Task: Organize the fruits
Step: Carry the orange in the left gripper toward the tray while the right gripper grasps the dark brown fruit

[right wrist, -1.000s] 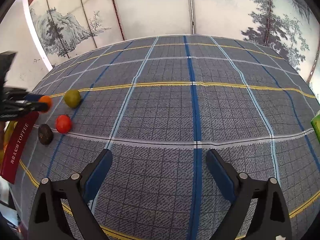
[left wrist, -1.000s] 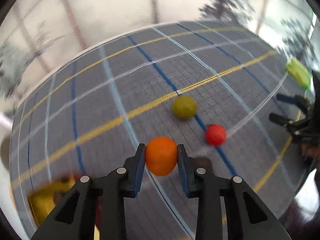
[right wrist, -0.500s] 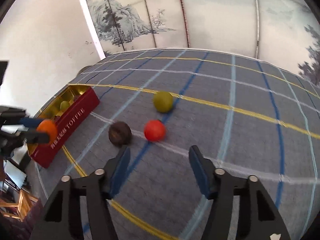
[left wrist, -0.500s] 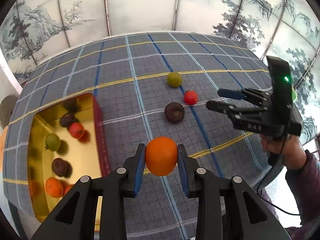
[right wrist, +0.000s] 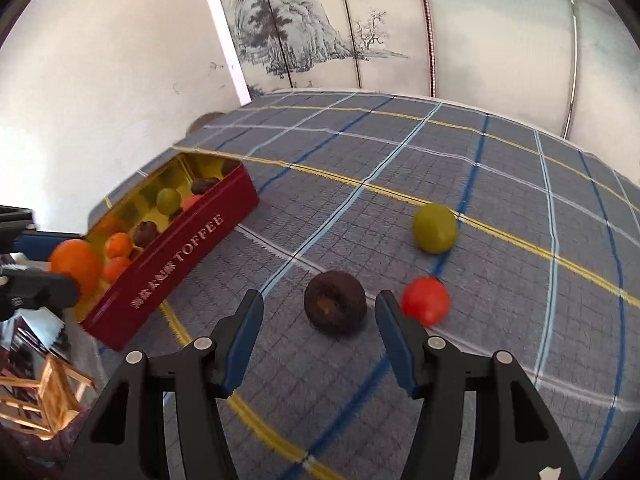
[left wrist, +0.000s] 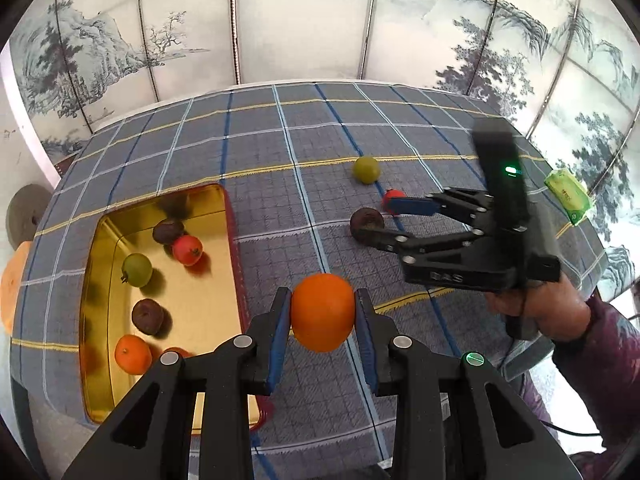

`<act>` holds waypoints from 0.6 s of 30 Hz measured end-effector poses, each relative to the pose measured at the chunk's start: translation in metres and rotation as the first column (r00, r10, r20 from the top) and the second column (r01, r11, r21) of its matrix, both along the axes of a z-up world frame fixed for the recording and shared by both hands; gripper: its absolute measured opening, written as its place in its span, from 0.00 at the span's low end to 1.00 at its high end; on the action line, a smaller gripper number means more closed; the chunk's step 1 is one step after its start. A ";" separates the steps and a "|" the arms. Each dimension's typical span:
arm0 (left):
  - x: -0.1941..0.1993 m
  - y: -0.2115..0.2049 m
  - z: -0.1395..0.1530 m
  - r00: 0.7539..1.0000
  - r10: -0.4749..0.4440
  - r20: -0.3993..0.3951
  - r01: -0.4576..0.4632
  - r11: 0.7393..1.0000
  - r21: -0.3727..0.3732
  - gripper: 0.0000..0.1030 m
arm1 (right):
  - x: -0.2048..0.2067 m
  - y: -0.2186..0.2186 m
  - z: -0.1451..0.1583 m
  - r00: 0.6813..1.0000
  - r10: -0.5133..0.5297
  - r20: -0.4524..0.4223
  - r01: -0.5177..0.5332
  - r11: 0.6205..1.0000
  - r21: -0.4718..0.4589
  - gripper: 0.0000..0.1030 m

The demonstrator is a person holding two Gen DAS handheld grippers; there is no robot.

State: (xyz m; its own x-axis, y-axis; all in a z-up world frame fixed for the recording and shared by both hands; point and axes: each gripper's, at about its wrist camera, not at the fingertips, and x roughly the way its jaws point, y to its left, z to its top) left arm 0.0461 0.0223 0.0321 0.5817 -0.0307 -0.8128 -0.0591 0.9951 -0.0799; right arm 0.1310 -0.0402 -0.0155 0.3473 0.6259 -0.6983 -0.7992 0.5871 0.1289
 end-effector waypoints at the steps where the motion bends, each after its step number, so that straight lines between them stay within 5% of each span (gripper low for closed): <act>1: -0.001 0.001 0.000 1.000 0.004 0.001 -0.004 1.000 -0.002 0.31 | 0.001 0.003 -0.001 1.000 0.003 0.001 -0.003 1.000 -0.006 0.54; 4: -0.006 0.006 0.000 1.000 0.016 0.002 -0.016 1.000 -0.006 0.31 | 0.008 0.017 -0.008 1.000 0.005 0.009 -0.004 0.999 -0.054 0.52; 5: -0.008 0.007 0.000 1.000 0.023 0.003 -0.023 1.000 -0.005 0.31 | 0.010 0.022 -0.013 1.000 0.009 0.004 -0.008 0.997 -0.083 0.34; 9: -0.014 0.014 0.003 0.998 0.051 0.020 -0.051 0.999 0.006 0.31 | 0.002 0.025 -0.021 1.000 0.008 0.027 -0.005 0.991 -0.135 0.34; 18: -0.028 0.024 0.005 0.993 0.107 0.049 -0.109 0.993 0.045 0.31 | -0.023 0.014 -0.023 1.000 -0.007 0.012 0.008 0.997 -0.075 0.34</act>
State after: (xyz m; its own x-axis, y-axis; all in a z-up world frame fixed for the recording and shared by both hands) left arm 0.0178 0.0460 0.0375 0.6165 0.0726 -0.7840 -0.1639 0.9858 -0.0376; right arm 0.1076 -0.0258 -0.0387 0.3602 0.5694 -0.7389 -0.7960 0.6006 0.0749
